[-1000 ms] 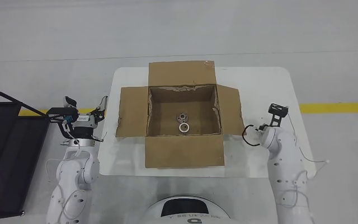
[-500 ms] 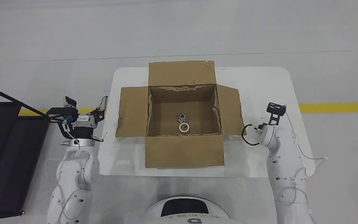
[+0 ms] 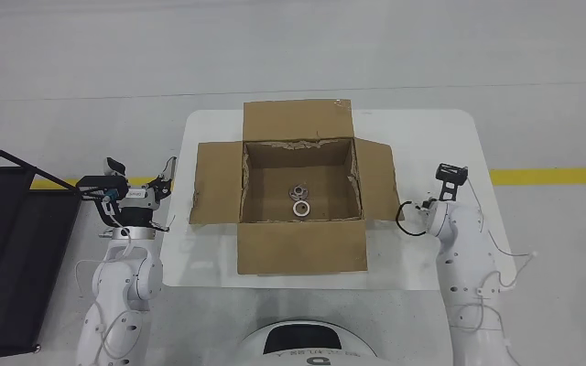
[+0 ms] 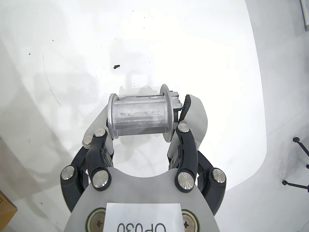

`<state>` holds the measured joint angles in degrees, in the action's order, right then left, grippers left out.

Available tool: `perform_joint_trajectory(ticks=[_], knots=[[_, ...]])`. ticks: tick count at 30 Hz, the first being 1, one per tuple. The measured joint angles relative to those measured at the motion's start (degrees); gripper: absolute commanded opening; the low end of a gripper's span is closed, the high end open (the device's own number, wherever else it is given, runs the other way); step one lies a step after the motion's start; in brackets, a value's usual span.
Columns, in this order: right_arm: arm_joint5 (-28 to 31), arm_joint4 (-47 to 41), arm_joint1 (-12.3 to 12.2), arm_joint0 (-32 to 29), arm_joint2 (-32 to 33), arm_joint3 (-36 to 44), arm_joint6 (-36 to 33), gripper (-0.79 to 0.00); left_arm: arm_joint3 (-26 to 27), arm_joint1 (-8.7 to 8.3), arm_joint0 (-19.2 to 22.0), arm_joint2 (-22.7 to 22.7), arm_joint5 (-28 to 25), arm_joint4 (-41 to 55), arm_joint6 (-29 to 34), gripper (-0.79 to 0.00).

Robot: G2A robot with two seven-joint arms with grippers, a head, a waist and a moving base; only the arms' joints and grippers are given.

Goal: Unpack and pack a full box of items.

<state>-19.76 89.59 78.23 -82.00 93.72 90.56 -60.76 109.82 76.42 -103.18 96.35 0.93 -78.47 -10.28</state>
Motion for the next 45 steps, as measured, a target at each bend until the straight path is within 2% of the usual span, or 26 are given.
perform_joint_trajectory(ticks=[4, 6, 12, 30, 33, 35, 45], knots=[[0.2, 0.4, 0.1, 0.4, -0.6, -0.7, -0.3, -0.336, 0.0, 0.0, 0.0, 0.0, 0.0, 0.0, 0.0, 0.0], [0.1, 0.5, 0.1, 0.6, -0.8, -1.0, -0.4, -0.2, 0.0, 0.0, 0.0, 0.0, 0.0, 0.0, 0.0, 0.0], [0.0, 0.6, 0.3, 0.8, -1.0, -1.3, -0.8, -0.126, 0.0, 0.0, 0.0, 0.0, 0.0, 0.0, 0.0, 0.0], [0.1, 1.4, 0.4, 1.3, -1.0, -0.7, -2.2, -0.129, 0.0, 0.0, 0.0, 0.0, 0.0, 0.0, 0.0, 0.0], [0.2, 1.5, 0.5, 1.3, -0.8, -0.7, -2.4, -0.092, 0.0, 0.0, 0.0, 0.0, 0.0, 0.0, 0.0, 0.0], [0.2, 1.4, 0.5, 1.3, -0.6, -0.6, -2.4, 0.0, 0.0, 0.0, 0.0, 0.0, 0.0, 0.0, 0.0, 0.0], [0.9, 1.5, 0.5, 1.2, -0.4, -0.2, -2.8, 0.0, 0.0, 0.0, 0.0, 0.0, 0.0, 0.0, 0.0, 0.0]])
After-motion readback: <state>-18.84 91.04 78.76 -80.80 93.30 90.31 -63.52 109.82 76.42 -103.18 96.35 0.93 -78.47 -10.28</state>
